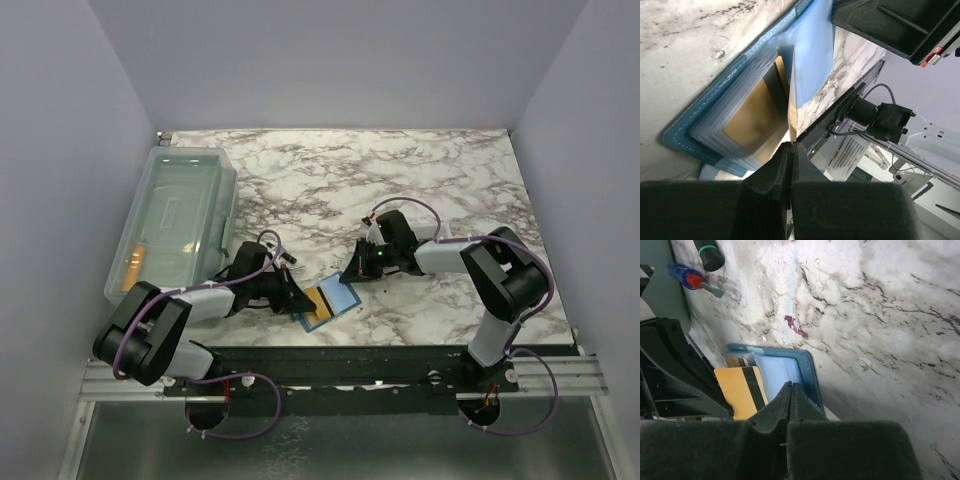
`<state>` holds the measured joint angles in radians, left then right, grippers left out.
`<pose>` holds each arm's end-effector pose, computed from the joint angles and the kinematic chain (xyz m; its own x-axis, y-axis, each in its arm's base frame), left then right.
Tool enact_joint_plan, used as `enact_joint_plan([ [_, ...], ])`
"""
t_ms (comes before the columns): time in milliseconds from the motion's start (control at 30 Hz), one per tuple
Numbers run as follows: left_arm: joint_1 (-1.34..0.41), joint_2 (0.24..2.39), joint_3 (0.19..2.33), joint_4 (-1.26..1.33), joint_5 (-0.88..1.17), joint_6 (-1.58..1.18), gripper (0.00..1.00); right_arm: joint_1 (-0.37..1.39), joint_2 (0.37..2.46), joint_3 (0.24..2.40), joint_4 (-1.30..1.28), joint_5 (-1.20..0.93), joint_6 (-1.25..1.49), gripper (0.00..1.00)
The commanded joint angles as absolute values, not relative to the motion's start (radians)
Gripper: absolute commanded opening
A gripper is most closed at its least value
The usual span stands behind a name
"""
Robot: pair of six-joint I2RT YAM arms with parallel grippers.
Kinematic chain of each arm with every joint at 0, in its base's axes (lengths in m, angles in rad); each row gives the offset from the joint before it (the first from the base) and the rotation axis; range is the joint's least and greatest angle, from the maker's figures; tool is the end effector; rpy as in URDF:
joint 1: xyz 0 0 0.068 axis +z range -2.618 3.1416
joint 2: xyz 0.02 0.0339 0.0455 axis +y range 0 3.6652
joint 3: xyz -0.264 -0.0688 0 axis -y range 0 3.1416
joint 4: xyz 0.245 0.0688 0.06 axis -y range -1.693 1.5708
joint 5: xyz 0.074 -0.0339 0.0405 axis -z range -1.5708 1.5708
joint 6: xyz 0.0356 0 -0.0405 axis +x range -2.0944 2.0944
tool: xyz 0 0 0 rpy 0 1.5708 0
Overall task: Put the credit cards into the card holder
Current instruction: Insert the credit card into the card holder.
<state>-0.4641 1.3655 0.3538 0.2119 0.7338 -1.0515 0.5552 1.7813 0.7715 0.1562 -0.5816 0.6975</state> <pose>0.1834 -0.1184 0.1241 -0.9692 -0.2359 0.0712 -0.1847 0.5046 -0.8434 0.2655 0.1877 0.1180 -0.9709 0.0294 -0.2378 -0.1614 0.6535 0.7395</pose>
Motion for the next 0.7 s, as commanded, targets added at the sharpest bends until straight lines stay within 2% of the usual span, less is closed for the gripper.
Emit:
enact_joint_plan([
  [0, -0.453, 1.381, 0.374, 0.209, 0.727, -1.017, 0.00, 0.554, 1.817, 0.784, 0.123, -0.561, 0.663, 0.00],
  [667, -0.442, 1.426, 0.379, 0.261, 0.714, -1.021, 0.00, 0.554, 1.829, 0.796, 0.111, -0.569, 0.655, 0.00],
])
